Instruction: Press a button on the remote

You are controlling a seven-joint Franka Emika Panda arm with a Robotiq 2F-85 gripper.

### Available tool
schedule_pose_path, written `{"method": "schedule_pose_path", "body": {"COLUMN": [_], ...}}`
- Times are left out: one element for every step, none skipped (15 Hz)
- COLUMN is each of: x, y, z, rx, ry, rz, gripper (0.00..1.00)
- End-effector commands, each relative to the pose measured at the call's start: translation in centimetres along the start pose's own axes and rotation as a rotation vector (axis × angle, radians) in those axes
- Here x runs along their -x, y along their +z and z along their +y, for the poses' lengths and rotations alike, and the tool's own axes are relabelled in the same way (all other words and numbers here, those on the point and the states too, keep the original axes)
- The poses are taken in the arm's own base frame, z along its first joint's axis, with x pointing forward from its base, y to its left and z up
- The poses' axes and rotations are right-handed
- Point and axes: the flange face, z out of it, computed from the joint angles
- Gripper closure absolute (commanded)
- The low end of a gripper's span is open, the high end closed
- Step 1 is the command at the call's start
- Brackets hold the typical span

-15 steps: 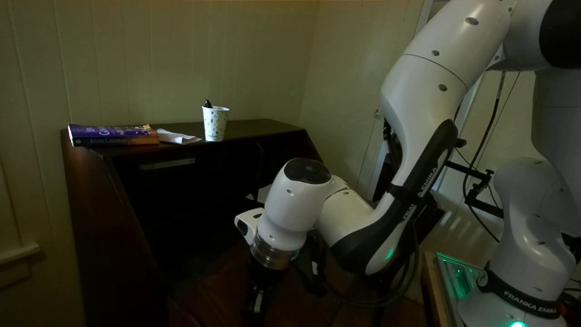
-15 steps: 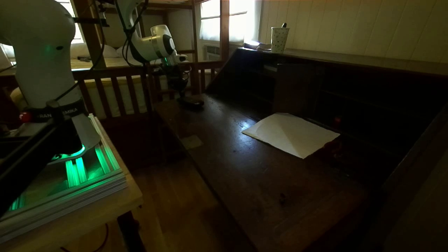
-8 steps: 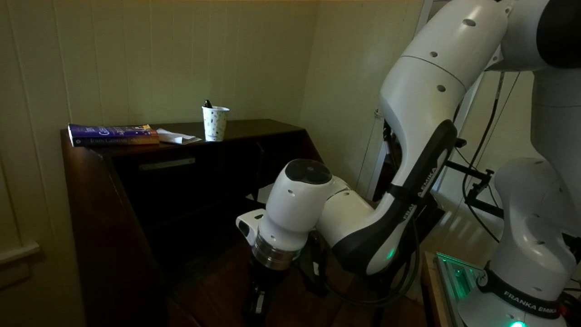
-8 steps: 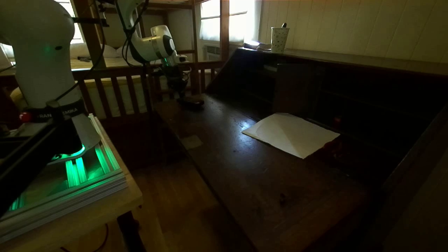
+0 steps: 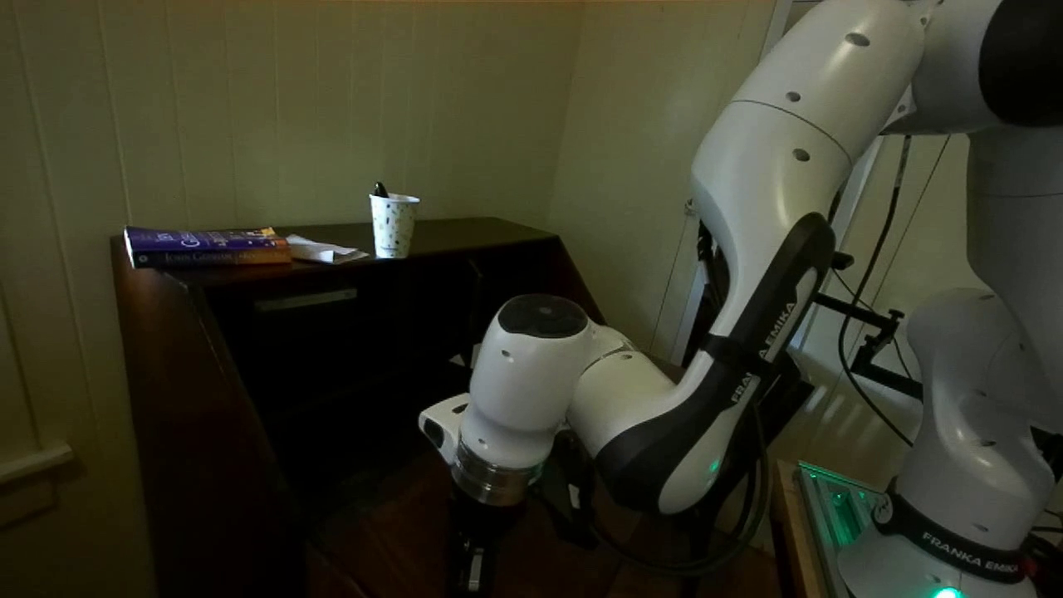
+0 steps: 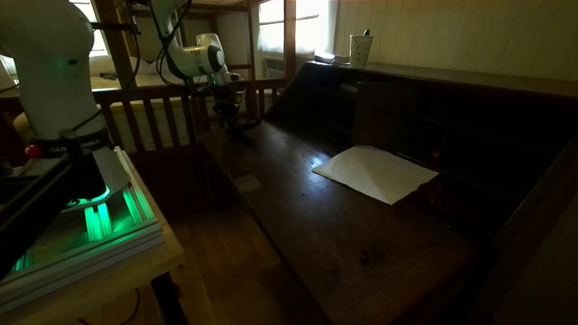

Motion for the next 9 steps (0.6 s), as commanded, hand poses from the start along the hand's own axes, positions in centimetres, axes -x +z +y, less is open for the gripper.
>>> {"method": "schedule_pose_path", "body": {"x": [0.3,0.0,-0.2,-0.3,-0.3,-0.1,0.1,0.3,0.6], "y": [4.2,3.9,3.1,2.4,1.4,0.5,-0.1,-0.9,-1.4], "z": [-1.3,-0.9,-0.4,0.2,0.9,1.6,2.1,2.4,2.7], "rx": [-0.012,-0.005,0.003,0.013,0.016,0.017,0.013,-0.003,-0.027], "ry": [-0.023,-0.02,-0.01,0.0,0.012,0.023,0.031,0.038,0.047], "rz": [-0.126,-0.132,-0.124,-0.119,-0.102,-0.084,-0.073,-0.06,-0.062], "gripper": [1.0,1.0,1.0,1.0,1.0,1.0,1.0,1.0,1.0]}}
